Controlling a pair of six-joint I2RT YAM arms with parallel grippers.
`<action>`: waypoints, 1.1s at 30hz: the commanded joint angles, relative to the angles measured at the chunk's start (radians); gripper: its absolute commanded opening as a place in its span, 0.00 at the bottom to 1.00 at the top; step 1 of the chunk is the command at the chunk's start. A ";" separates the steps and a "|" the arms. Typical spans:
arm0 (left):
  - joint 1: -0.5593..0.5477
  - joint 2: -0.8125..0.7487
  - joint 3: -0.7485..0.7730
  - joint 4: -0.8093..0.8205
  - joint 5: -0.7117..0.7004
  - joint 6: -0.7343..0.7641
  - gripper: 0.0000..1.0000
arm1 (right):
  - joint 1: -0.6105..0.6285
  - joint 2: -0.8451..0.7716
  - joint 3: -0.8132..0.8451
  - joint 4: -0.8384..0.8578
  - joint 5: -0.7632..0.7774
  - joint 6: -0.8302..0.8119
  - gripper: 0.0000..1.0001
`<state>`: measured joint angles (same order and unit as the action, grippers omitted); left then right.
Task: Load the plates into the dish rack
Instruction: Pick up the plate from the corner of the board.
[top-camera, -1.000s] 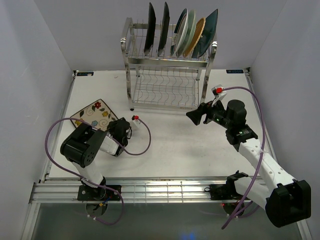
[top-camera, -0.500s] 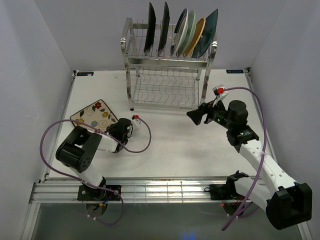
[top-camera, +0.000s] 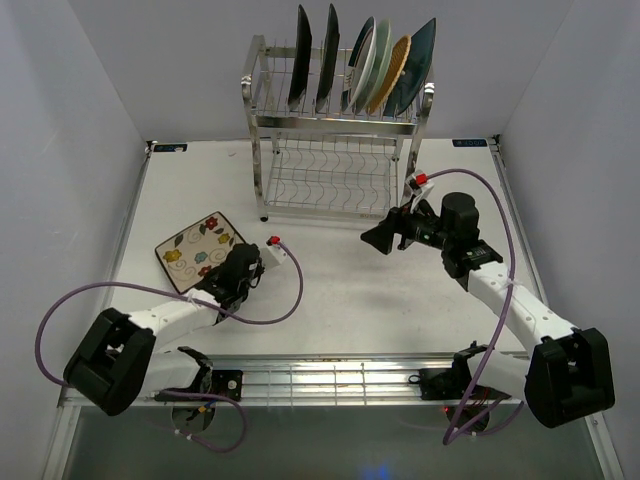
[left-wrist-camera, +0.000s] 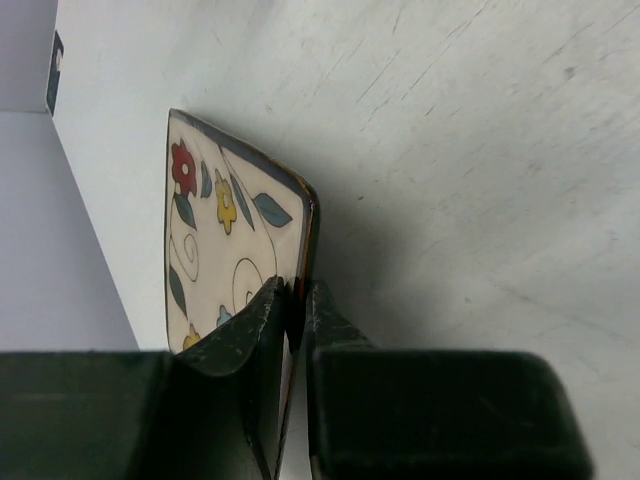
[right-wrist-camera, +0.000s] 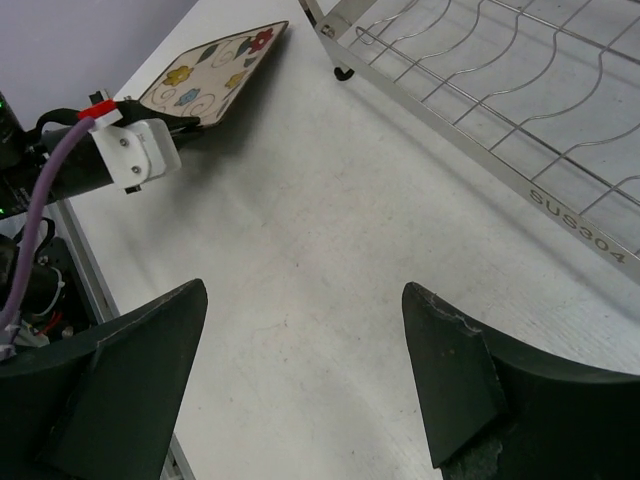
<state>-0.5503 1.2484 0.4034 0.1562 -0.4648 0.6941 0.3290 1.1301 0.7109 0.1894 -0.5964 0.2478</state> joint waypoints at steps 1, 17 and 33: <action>-0.026 -0.108 0.069 -0.141 0.140 -0.128 0.00 | 0.022 0.033 0.076 0.059 -0.043 0.030 0.84; -0.057 -0.248 0.173 -0.326 0.215 -0.232 0.00 | 0.251 0.437 0.378 0.021 0.035 0.123 0.89; -0.059 -0.454 0.184 -0.360 0.324 -0.291 0.00 | 0.268 0.603 0.482 0.116 -0.037 0.183 0.95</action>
<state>-0.6025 0.8516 0.5285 -0.2455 -0.1978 0.4572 0.5968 1.7031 1.1305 0.2539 -0.5896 0.4362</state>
